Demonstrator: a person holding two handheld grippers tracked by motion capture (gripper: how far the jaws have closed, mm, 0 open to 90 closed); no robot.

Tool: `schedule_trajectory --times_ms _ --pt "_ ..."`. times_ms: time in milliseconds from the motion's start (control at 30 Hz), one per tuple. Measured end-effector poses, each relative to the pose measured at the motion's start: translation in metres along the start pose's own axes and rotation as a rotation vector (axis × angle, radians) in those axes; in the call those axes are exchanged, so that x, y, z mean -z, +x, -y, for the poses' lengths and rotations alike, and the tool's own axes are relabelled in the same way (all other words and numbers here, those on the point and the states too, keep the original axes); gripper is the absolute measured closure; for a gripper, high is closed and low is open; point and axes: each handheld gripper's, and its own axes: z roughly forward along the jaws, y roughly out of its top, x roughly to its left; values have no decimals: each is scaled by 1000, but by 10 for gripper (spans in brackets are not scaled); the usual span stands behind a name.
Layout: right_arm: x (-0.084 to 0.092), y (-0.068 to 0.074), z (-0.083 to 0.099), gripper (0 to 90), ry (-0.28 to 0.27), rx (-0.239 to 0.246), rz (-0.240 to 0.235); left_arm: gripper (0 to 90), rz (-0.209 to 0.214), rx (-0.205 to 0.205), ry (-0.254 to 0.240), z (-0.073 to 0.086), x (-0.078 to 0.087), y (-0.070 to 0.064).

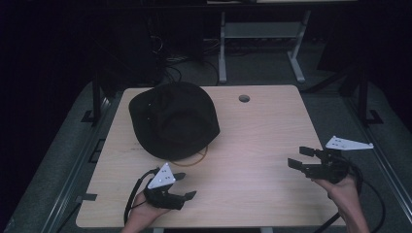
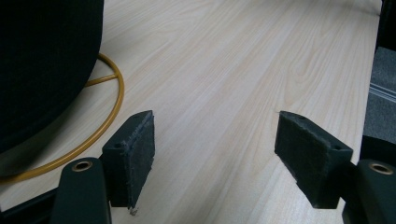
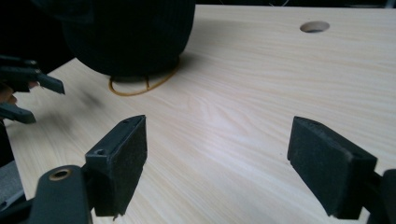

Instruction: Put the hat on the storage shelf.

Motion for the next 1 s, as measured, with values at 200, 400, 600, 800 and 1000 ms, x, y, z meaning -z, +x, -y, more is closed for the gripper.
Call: schedule_trajectory --times_ms 200,400,600,800,1000 --pt "7 -4 16 190 -7 -11 26 274 -5 3 0 0 -1 1" --pt "14 -8 31 189 -8 -31 47 272 -5 3 3 1 -1 0" --pt "18 -8 45 187 -9 -38 59 272 -6 5 4 1 -1 1" --pt "24 -7 56 184 -18 -49 68 272 -8 10 3 1 -1 1" --pt "34 -4 70 182 -44 -59 84 272 -7 10 8 2 -1 1"
